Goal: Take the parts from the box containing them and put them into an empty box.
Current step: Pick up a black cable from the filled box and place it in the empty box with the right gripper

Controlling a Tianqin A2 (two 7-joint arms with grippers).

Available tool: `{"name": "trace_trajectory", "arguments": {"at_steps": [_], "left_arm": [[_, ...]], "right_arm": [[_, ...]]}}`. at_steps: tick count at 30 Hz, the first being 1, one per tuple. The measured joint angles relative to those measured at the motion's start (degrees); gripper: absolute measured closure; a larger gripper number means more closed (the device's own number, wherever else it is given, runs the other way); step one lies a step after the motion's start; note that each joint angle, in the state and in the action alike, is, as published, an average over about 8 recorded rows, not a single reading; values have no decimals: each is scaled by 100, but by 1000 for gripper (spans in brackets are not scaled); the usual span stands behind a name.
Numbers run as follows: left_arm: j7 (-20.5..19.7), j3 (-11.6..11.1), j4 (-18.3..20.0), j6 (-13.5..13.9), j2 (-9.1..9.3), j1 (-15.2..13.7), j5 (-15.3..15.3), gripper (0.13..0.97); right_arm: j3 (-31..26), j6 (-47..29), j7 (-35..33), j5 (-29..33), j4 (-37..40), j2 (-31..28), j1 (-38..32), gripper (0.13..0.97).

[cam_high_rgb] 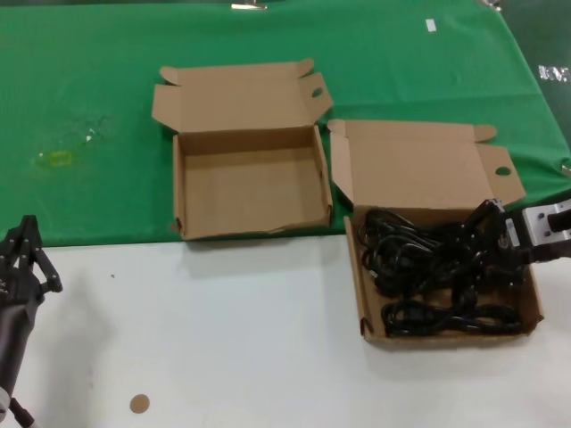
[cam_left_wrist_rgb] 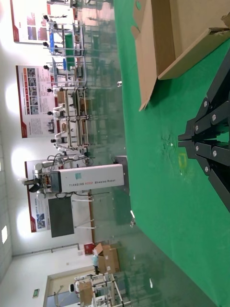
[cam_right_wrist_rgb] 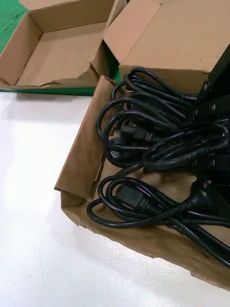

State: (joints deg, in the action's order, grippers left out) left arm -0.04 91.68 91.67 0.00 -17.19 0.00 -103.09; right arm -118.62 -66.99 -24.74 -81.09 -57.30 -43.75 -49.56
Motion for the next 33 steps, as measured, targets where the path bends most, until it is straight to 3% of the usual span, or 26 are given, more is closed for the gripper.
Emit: {"name": "trace_trajectory", "arguments": {"at_steps": [11,33], "left_arm": [[0,0,0,0,0,0,-1,945],[2,0,0,0,0,0,-2,945]], "right_arm": [[96,-47,252,-60,-435,-227,170,861],[280,-177,764,-148,-940,-400,-59,869]]}}
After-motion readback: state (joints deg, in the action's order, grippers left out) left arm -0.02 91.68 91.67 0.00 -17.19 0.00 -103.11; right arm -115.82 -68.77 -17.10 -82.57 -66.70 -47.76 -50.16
